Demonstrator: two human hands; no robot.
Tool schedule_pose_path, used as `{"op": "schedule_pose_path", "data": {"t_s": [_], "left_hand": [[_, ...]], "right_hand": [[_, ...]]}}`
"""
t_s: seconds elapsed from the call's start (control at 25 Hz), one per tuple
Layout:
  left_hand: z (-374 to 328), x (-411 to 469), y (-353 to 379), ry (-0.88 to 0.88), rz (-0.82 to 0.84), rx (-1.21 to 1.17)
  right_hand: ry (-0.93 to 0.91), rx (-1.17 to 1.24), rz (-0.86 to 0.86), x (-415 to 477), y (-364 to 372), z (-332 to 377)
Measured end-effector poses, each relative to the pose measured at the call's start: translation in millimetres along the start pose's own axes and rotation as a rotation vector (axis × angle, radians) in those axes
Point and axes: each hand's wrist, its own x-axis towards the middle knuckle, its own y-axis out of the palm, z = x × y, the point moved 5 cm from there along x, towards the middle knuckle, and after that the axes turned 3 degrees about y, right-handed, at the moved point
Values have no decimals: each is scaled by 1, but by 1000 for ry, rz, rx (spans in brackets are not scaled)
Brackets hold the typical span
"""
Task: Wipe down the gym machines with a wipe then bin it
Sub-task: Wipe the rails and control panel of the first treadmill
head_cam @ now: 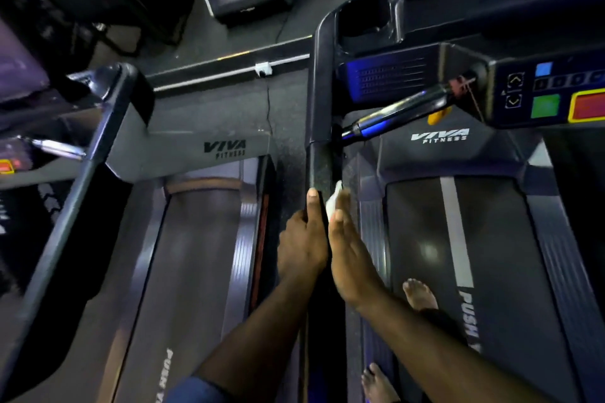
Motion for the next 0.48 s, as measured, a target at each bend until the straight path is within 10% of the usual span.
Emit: {"op": "schedule_pose_path", "data": {"t_s": [0.24, 0.48], "left_hand": [[-4, -10, -1, -2, -12, 69], [-4, -10, -2, 17, -15, 79]], "right_hand": [[231, 47, 42, 35, -4, -37], [50, -24, 30, 48, -7, -26]]}}
